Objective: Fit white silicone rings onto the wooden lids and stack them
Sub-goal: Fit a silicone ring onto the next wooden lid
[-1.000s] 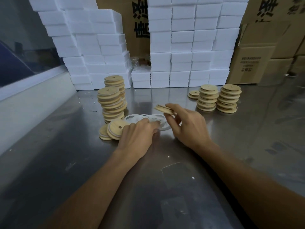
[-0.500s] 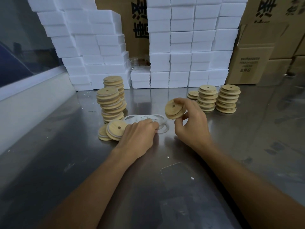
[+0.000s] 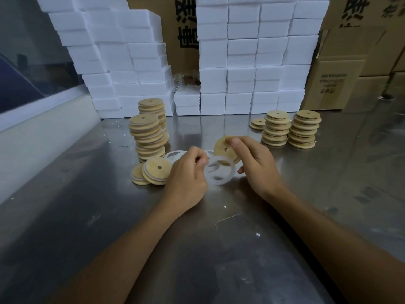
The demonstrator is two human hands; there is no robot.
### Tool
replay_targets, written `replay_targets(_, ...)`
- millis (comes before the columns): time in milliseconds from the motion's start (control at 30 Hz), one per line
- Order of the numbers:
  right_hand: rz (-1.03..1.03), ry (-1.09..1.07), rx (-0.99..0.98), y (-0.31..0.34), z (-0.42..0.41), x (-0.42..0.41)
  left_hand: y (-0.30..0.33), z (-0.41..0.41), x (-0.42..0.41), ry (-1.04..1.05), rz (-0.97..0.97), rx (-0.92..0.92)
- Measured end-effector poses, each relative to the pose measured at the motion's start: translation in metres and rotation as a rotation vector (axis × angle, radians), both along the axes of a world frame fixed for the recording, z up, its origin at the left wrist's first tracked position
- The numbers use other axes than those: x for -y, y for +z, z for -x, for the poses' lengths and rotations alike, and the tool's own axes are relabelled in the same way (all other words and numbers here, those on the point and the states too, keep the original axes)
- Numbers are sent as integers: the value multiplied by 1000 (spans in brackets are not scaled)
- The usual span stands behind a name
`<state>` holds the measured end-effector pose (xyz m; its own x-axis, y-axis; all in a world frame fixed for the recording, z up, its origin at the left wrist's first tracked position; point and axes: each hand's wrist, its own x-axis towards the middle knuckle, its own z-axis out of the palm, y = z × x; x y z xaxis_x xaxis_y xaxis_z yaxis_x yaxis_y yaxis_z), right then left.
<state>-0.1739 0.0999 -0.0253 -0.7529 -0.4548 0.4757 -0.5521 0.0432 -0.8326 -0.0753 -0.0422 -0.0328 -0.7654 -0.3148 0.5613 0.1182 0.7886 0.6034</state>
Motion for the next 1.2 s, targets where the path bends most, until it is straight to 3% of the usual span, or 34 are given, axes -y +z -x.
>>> replay_targets(233,-105,58,-135,-4,-12,7,-1,5,-4,71,-337,36)
replay_targets(433,-67,110,-73,-5,-12,11,-1,4,-6,116,-267,63)
replay_targets(567,-182,66,-222,-9,-10,13,-1,6,-4,153,-290,81)
replay_targets(933,-101,25,-187,-9,-8,11,6,2,-7,-32,-669,68)
replay_targets(1200,-64,32,-142,-7,-11,11,0,3,-9,28,-501,-35)
